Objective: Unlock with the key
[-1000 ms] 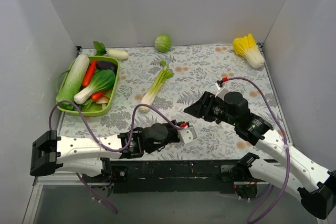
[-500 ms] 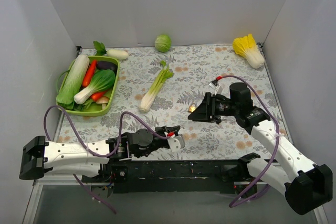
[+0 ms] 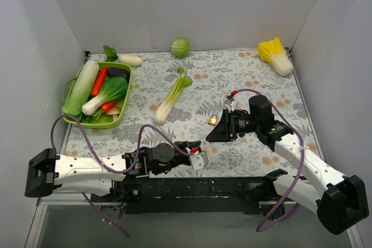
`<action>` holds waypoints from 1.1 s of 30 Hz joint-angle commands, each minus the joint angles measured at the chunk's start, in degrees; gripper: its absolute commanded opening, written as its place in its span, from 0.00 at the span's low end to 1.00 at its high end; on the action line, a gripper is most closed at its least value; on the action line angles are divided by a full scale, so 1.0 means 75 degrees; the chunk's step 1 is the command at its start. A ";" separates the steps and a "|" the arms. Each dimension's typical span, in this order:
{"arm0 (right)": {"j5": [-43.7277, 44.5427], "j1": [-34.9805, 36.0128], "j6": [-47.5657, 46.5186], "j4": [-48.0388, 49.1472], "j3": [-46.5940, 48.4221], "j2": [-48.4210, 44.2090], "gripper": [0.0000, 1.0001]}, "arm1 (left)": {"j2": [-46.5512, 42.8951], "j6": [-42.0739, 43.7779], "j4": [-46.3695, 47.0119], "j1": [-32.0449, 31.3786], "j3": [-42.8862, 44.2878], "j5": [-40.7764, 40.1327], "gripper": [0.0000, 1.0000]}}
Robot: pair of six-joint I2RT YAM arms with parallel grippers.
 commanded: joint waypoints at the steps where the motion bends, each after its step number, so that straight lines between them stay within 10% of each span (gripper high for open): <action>1: -0.0115 0.0141 -0.0003 0.0231 0.0024 0.0122 0.51 | -0.0031 0.0117 0.0197 -0.0072 0.0229 -0.0020 0.00; 33: 0.0061 0.0434 0.0150 0.0572 -0.0234 0.0509 0.35 | 0.0673 0.0480 0.0408 -0.0178 0.0358 -0.0547 0.00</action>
